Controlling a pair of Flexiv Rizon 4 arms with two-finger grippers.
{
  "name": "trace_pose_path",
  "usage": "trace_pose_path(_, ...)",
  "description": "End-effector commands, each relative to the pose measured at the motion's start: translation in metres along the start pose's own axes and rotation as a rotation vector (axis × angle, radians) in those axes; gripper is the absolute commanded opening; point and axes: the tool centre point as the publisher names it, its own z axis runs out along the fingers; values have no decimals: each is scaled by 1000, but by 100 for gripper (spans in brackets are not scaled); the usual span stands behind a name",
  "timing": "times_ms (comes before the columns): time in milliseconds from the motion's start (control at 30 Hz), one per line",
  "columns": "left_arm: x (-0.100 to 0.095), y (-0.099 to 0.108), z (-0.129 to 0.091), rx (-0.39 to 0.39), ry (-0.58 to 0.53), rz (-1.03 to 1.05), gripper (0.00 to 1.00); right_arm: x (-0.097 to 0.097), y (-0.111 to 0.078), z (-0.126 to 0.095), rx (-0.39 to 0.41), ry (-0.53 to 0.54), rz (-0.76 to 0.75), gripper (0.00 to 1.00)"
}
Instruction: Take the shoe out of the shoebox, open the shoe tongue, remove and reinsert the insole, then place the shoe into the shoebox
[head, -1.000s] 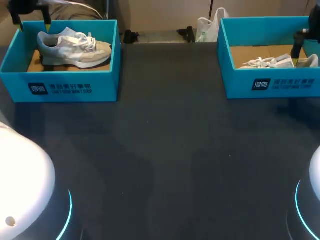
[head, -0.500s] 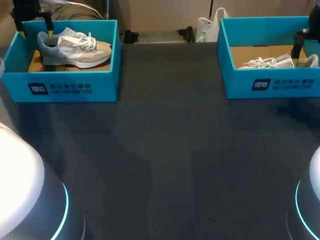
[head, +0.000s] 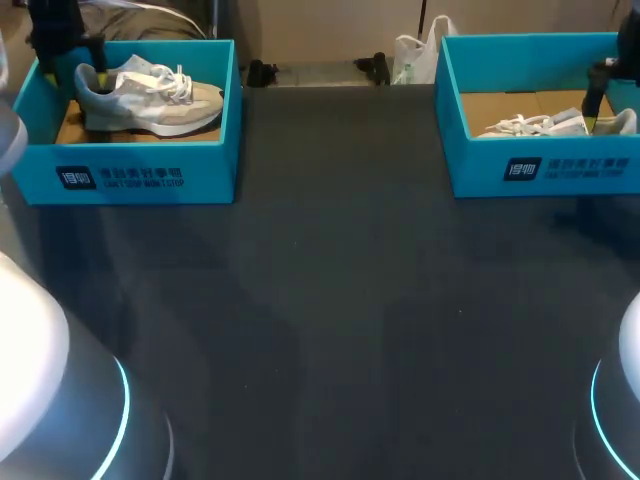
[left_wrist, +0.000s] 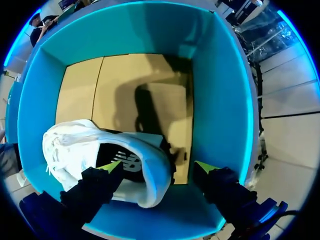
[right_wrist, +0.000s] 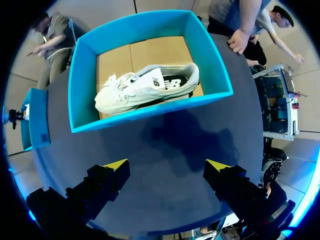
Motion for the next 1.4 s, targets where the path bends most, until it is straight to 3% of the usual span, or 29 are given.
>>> trace_pose_path(33, 4, 17, 9, 38, -10, 5, 94, 0, -1, 0, -2, -1, 1, 100)
trace_pose_path(167, 5, 19, 14, 48, -18, 5, 81, 0, -1, 0, -2, -1, 1, 100)
trace_pose_path(267, 4, 19, 16, 53, -19, 11, 81, 0, -1, 0, -2, -1, 1, 100)
trace_pose_path(367, 4, 18, 18, 57, -21, 17, 73, 0, -1, 0, -2, -1, 1, 100)
trace_pose_path(433, 5, 18, 19, 66, -30, 27, 77, 0, -1, 0, -2, -1, 1, 100)
trace_pose_path(567, 7, 19, 23, 70, -29, 39, 71, 0, -1, 0, -2, -1, 1, 100)
trace_pose_path(667, 7, 20, 26, 79, -27, 44, 74, 0, -1, 0, -2, -1, 1, 100)
trace_pose_path(867, 6, 22, 33, 93, -22, 44, 69, 0, -1, 0, -2, -1, 1, 100)
trace_pose_path(967, 6, 22, 36, 102, -20, 43, 70, 0, -1, 0, -2, -1, 1, 100)
trace_pose_path(1067, 5, 22, 38, 107, -19, 46, 78, 0, -1, 0, -2, -1, 1, 100)
trace_pose_path(1133, 5, 22, 40, 111, -18, 47, 77, 0, -1, 0, -2, -1, 1, 100)
trace_pose_path(1167, 5, 22, 41, 114, -13, 42, 73, 0, -1, 0, -2, -1, 1, 100)
trace_pose_path(1233, 5, 23, 43, 119, -6, 36, 49, 0, -1, 0, -2, -1, 1, 100)
trace_pose_path(1300, 5, 24, 44, 122, -5, 33, 36, 0, -1, 0, -2, -1, 1, 100)
trace_pose_path(1367, 5, 24, 44, 125, -6, 30, 0, 0, -1, 0, -2, -1, 1, 100)
trace_pose_path(1400, 5, 23, 44, 126, -8, 29, 0, 0, -1, 0, -2, -1, 1, 100)
